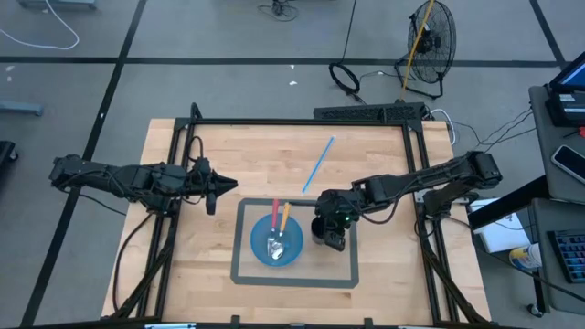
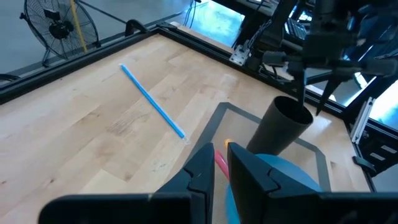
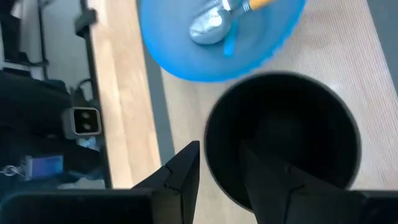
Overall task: Pick & Place Utensil
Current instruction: Put the black cup on the transparent mat to the right of the blue bowl, then put the blue straw into the black cup
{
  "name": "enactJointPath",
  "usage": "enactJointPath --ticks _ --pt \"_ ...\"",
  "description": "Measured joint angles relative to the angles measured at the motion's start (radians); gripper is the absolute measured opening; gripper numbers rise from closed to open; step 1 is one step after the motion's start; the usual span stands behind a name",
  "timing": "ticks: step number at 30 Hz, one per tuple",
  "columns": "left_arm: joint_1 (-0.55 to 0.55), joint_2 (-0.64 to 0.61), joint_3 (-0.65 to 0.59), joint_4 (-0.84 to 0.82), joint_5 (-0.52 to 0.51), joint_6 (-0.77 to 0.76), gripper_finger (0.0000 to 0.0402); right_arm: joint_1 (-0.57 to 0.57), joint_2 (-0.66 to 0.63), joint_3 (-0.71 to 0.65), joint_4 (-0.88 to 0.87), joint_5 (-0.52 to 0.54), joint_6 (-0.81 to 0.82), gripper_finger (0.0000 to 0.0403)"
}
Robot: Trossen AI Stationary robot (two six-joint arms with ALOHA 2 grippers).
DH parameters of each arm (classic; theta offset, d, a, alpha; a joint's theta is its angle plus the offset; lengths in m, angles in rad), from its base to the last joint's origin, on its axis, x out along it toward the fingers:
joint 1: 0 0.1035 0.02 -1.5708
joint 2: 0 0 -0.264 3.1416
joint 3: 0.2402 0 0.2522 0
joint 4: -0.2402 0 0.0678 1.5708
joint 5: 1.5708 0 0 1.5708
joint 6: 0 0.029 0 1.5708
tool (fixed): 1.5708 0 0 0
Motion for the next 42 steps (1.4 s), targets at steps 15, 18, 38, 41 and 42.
enactJointPath --ticks 15,18,38,41,42 --pt "0.0 0.069 0.0 0.013 0.001 -0.019 0.0049 -0.018 -0.104 0.0 0.041 0.029 -0.023 0.0112" --pt "0.0 0.076 0.0 0.015 0.001 -0.036 0.0049 -0.037 -0.147 0.0 0.077 0.032 -0.053 0.0112" --pt "0.0 0.084 0.0 0.144 -0.079 -0.122 0.0049 -0.46 -0.262 0.0 0.218 -0.016 -0.178 0.0112" --pt "0.0 0.084 0.0 0.15 -0.087 -0.137 0.0049 -0.511 -0.22 0.001 0.342 -0.157 -0.2 0.0112" --pt "0.0 0.084 0.0 0.149 -0.09 -0.144 0.0049 -0.526 -0.205 0.011 0.353 -0.181 -0.207 0.0112"
